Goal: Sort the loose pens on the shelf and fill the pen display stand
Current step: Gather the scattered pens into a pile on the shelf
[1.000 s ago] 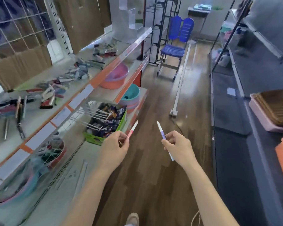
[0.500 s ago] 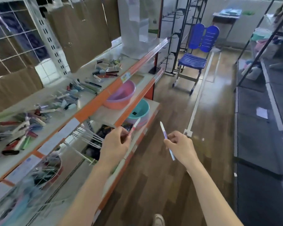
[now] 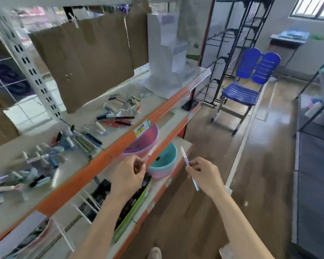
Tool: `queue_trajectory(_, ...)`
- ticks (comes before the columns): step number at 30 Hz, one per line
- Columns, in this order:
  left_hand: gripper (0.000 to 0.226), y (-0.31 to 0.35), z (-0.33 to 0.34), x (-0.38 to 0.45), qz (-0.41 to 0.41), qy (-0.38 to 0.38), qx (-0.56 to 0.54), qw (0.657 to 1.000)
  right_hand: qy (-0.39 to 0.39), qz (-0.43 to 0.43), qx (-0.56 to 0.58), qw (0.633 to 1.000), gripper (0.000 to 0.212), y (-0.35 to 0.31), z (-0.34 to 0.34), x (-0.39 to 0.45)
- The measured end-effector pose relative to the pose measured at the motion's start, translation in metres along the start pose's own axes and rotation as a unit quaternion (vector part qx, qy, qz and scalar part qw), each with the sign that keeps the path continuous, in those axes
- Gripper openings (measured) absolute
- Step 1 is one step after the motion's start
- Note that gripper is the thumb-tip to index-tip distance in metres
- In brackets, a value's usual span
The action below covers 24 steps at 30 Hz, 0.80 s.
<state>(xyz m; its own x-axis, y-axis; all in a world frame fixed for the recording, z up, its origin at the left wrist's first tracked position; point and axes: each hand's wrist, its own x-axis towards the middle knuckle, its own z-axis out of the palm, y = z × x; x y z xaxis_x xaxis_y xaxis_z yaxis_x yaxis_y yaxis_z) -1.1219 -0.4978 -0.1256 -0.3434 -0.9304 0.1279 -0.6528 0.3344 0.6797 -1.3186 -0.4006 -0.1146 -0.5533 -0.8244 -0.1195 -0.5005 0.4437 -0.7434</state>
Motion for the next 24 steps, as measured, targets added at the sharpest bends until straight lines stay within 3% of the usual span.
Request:
queue_trajectory(6, 0.005, 0.012, 0.011, 0.095, -0.012, 0.017, -0.022, 1.000, -0.032, -0.021, -0.007, 0.999, 0.003, -0.023, -0.008, 0.101)
queue_trajectory(12, 0.011, -0.008, 0.024, 0.154, -0.084, 0.089, -0.023, 0.992, -0.133, -0.074, -0.036, 0.988, 0.006, -0.042, 0.014, 0.205)
queue_trajectory(17, 0.011, -0.012, 0.023, 0.188, -0.179, 0.175, -0.048, 0.967, -0.210, -0.160, -0.073, 0.962, 0.004, -0.079, 0.038, 0.270)
queue_trajectory(24, 0.006, -0.034, 0.009, 0.207, -0.259, 0.262, 0.046, 0.929, -0.265, -0.277, -0.107, 0.917, 0.023, -0.136, 0.102, 0.308)
